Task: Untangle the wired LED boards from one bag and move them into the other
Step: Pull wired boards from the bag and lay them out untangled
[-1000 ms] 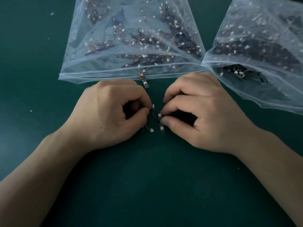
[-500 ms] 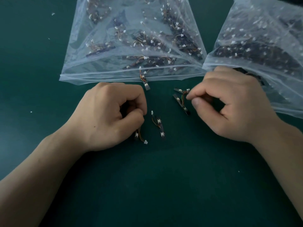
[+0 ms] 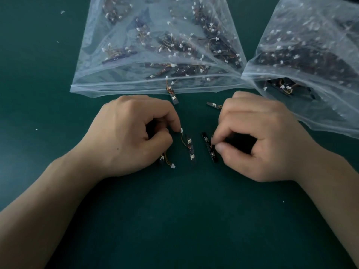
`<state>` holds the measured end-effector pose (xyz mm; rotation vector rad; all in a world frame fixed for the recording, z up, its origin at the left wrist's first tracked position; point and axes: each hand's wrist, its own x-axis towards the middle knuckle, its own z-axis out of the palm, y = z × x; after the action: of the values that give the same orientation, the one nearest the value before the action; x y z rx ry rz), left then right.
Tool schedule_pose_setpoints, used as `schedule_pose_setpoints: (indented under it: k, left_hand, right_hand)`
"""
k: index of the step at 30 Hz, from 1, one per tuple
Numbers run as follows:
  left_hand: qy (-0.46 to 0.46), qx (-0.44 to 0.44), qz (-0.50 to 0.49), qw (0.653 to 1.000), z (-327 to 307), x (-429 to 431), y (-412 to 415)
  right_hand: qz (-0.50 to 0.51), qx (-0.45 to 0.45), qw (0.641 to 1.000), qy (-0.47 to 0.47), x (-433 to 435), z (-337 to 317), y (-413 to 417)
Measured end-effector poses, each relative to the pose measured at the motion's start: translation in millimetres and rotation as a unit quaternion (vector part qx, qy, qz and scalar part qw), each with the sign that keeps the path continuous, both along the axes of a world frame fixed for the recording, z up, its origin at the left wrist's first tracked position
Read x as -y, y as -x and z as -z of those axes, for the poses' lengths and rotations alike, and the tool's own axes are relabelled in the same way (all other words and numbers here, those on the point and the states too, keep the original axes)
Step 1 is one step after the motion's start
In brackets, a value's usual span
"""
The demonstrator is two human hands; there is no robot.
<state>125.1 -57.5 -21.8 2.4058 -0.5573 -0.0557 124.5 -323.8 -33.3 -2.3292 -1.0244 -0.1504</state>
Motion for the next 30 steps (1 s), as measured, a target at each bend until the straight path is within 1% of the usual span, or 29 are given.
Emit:
schedule_pose_setpoints:
  k: [3, 5, 6, 9, 14, 16, 19, 22, 26, 30]
  left_hand:
    - [0.028, 0.028, -0.002, 0.999, 2, 0, -1]
    - [0.044, 0.05, -0.002, 0.998, 4, -1, -2]
    - [0.052, 0.056, -0.002, 0.997, 4, -1, -3]
    - [0.067, 0.055, -0.007, 0.996, 7, -1, -4]
    - [0.029, 0.054, 0.008, 0.998, 8, -2, -5]
    - [0.027, 0.056, 0.01, 0.998, 8, -3, -6]
    - [0.032, 0.059, 0.007, 0.998, 9, -3, -5]
    - [0.018, 0.076, -0.003, 0.997, 10, -2, -4]
    - [-0.044, 0.109, -0.013, 0.993, 12, 0, -3]
    - [-0.037, 0.131, -0.038, 0.99, 13, 1, -4]
  right_hand:
    - [0.079, 0.032, 0.996, -0.032, 4, 1, -4]
    - [0.137, 0.04, 0.99, -0.021, 7, 2, -8]
    - [0.151, 0.035, 0.988, -0.01, 8, 2, -9]
    - [0.158, 0.02, 0.987, 0.025, 6, 3, -8]
    - [0.173, 0.013, 0.985, 0.022, 2, -1, -7]
    - [0.175, -0.003, 0.985, 0.009, 4, 0, -6]
    - [0.176, -0.052, 0.982, -0.05, 7, 1, -6]
    - [0.186, -0.065, 0.975, -0.099, 7, 2, -6]
    - [0.183, -0.07, 0.976, -0.096, 7, 4, -7]
    - [0.171, -0.076, 0.977, -0.101, 8, 4, -7]
